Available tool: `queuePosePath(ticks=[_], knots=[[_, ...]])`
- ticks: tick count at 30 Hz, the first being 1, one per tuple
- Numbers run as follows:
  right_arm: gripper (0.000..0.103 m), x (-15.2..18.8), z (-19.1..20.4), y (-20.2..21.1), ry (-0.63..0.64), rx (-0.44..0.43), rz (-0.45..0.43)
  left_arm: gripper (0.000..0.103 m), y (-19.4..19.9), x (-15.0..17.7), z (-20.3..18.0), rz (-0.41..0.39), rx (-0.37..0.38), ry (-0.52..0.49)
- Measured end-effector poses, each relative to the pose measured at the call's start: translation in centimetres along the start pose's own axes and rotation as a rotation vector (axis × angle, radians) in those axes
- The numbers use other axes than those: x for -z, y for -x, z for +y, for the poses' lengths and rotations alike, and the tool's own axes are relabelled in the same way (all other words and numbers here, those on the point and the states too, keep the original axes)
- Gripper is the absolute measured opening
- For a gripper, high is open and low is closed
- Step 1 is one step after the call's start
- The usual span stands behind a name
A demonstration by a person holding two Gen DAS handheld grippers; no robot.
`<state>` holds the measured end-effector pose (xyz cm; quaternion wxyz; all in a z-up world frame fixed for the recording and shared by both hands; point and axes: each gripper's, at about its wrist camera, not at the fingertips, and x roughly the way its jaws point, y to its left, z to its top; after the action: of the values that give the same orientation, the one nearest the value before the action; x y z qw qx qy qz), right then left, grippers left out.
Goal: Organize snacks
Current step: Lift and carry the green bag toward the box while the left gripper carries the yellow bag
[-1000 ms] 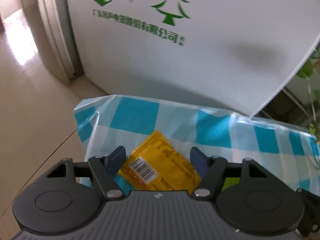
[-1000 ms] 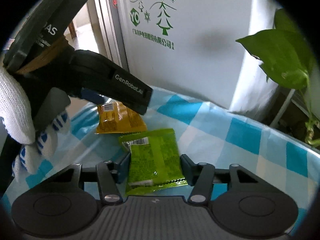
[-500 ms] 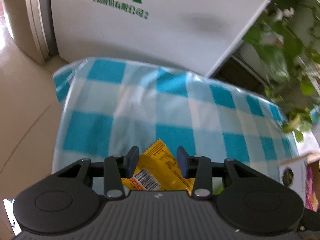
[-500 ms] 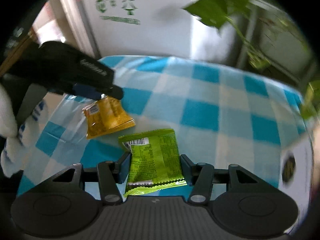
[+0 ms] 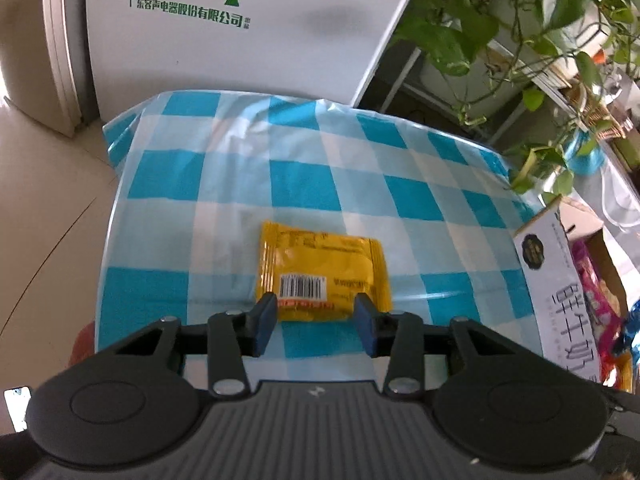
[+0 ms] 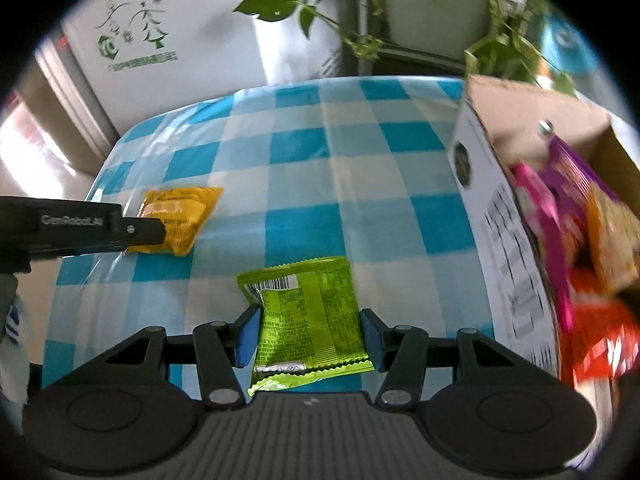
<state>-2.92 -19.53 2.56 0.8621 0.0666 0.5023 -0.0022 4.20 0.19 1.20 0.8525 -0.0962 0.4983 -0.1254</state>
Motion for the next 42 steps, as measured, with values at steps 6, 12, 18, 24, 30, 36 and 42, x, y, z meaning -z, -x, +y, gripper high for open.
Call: queuePosePath(ticks=[6, 12, 18, 24, 30, 36, 42], knots=[[0.059, 1.2, -0.7, 0.9, -0.057, 0.002, -0.025, 0.073, 0.3, -0.4, -0.4, -0.052, -0.003, -0.108], [0.06, 1.1, -0.9, 0.7, -0.089, 0.0, -0.024, 0.083, -1.4, -0.6, -2.1, -0.034, -0.017, -0.211], [0.06, 1.2, -0.6, 0.4, -0.076, 0.01, -0.021, 0.087, -3.1, -0.6, -3.2, -0.02, -0.055, -0.243], [0.06, 1.3, -0.4, -0.1, -0.068, 0.02, -0.011, 0.091, -3.9, -0.3, -3.5, -0.04, -0.089, -0.231], [0.066, 1.4, -0.1, -0.5, -0.06, 0.03, -0.01, 0.091, -4.1, 0.0, -4.0, -0.049, -0.111, -0.265], [0.07, 1.6, 0.7, -0.8, -0.01, 0.049, -0.011, 0.078, -3.8, 0.1, -3.7, -0.065, -0.121, -0.264], [0.059, 2.0, 1.5, -0.8, 0.061, 0.089, -0.017, 0.067, -3.0, 0.0, -2.9, -0.068, -0.099, -0.215]])
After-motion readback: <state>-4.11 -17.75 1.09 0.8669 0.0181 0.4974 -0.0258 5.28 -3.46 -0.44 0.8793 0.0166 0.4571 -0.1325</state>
